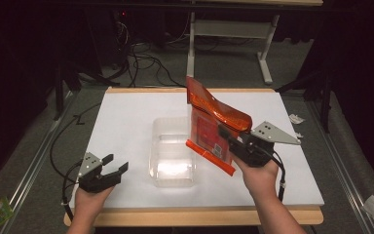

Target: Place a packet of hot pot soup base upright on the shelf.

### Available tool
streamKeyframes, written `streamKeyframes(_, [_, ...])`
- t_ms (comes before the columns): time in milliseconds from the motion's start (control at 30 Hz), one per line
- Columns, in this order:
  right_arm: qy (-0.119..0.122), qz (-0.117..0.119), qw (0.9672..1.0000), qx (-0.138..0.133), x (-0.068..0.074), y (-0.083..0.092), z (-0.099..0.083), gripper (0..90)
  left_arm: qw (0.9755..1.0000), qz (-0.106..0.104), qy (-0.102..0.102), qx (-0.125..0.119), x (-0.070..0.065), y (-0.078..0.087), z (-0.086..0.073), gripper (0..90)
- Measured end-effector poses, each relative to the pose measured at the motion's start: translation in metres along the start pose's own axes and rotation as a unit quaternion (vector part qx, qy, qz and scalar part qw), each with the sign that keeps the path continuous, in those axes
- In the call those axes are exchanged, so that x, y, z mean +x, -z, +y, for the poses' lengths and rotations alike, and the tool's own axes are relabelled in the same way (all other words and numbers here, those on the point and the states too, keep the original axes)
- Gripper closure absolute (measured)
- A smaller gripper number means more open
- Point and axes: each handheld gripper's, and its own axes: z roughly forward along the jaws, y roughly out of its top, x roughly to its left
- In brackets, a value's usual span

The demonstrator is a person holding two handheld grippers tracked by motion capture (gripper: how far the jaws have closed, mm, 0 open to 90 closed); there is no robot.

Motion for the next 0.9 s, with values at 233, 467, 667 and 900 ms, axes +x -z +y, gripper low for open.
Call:
streamKeyframes(233, [-0.001, 0.012, 0.9999, -0.003, 0.018, -0.024, 0.004, 72.2, 1.0, 0.001, 0.0, 0.001, 0.002, 0.0, 0.0, 34.0])
streamKeyframes(467, [0.009, 0.019, 0.9998, -0.002, 0.036, -0.044, 0.004, 72.2, 1.0, 0.002, -0.001, -0.002, 0.003, 0.004, 0.0, 34.0])
streamKeyframes(667, [0.008, 0.021, 0.9997, -0.002, 0.047, -0.057, 0.001, 72.2, 1.0, 0.003, 0.003, -0.001, 0.006, 0.003, -0.001, 34.0])
streamKeyframes(900, [0.0, 0.024, 0.9997, 0.001, 0.054, -0.069, -0.003, 72.2, 1.0, 0.004, 0.002, -0.006, 0.005, 0.005, -0.001, 34.1])
